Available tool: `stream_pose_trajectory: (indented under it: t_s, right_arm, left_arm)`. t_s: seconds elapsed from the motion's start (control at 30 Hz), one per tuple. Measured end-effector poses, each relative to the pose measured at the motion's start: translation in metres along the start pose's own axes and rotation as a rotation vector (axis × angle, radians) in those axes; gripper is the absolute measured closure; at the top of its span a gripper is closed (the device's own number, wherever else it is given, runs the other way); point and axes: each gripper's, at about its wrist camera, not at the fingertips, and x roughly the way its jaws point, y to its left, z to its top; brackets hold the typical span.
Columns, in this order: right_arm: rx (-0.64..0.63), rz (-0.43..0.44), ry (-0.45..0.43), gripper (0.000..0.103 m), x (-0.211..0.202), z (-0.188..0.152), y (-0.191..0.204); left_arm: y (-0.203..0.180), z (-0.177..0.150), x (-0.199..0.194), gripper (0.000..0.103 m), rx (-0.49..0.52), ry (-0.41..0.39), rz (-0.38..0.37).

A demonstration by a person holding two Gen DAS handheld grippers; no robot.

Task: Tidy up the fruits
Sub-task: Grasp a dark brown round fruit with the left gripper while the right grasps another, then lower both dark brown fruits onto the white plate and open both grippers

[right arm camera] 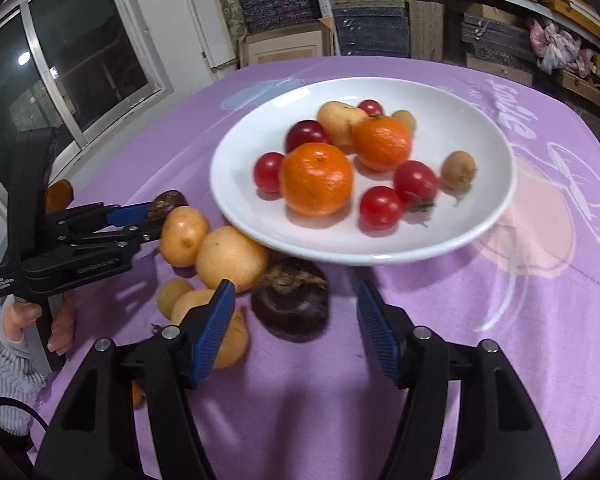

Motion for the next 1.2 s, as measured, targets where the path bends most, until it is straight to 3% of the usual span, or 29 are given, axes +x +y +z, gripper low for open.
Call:
stream_pose_trajectory:
  t_s: [0.1, 0.27, 0.4, 0.63, 1.07, 1.13, 1.2]
  right_arm:
    - [0.001, -0.008, -0.018, 0.037, -0.001, -0.003, -0.004]
    - [-0.098, -0.041, -0.004, 0.042, 0.011, 0.0, 0.025]
    - [-0.102, -0.058, 0.009, 0.059, 0.011, -0.002, 0.025]
    - [-0.108, -0.072, 0.011, 0.059, 0.007, -0.008, 0.024]
    - [-0.102, -0.058, -0.066, 0.06, -0.027, -0.011, 0.029]
    - [-0.085, -0.047, -0.1, 0.06, -0.039, -0.007, 0.026]
    - [-0.067, -0.041, -0.138, 0.06, -0.052, 0.0, 0.022]
  left_arm:
    - [-0.001, 0.0, 0.0, 0.06, 0.008, 0.002, 0.007]
    - [-0.001, 0.0, 0.0, 0.06, 0.011, 0.002, 0.008]
    - [-0.002, 0.0, 0.001, 0.06, 0.012, 0.002, 0.008]
    - [-0.002, 0.0, -0.001, 0.06, 0.011, -0.006, 0.023]
    - [-0.009, -0.003, -0.021, 0.061, 0.023, -0.107, 0.089]
    - [-0.011, -0.001, -0.025, 0.072, 0.034, -0.122, 0.102]
    - [-0.01, 0.01, -0.034, 0.072, 0.007, -0.134, 0.067]
